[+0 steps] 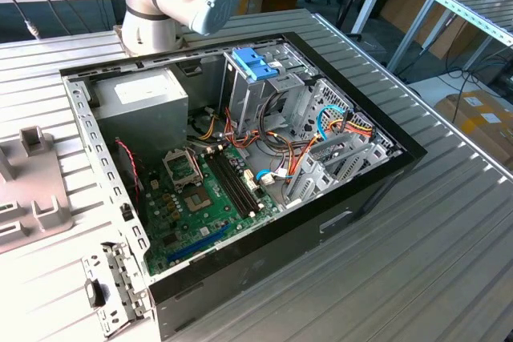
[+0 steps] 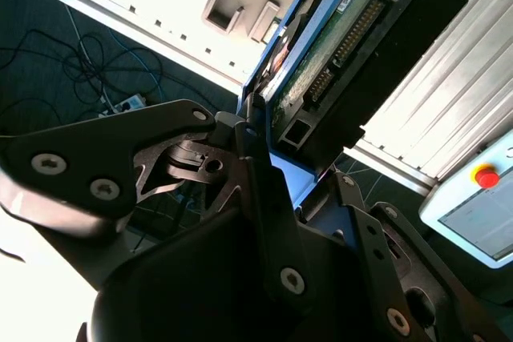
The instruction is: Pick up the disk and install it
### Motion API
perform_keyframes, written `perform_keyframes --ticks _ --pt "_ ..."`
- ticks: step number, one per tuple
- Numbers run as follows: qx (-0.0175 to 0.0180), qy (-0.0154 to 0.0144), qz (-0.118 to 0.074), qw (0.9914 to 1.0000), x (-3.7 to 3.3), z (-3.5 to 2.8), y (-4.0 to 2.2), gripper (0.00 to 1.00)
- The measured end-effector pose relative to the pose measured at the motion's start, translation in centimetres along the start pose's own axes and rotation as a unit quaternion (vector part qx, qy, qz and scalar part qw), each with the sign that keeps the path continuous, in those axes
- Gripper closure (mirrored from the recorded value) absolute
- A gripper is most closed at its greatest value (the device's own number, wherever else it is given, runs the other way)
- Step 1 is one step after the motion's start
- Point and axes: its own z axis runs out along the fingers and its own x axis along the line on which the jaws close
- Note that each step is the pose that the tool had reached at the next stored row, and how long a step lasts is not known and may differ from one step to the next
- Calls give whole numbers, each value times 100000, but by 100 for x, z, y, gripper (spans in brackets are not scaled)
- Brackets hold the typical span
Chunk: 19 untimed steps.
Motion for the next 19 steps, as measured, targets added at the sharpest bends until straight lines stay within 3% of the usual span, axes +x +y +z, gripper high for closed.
perform_keyframes --ticks 14,19 --pt "-1 2 -2 100000 5 -1 -14 63" --pt "0 0 0 100000 53 -3 -28 63"
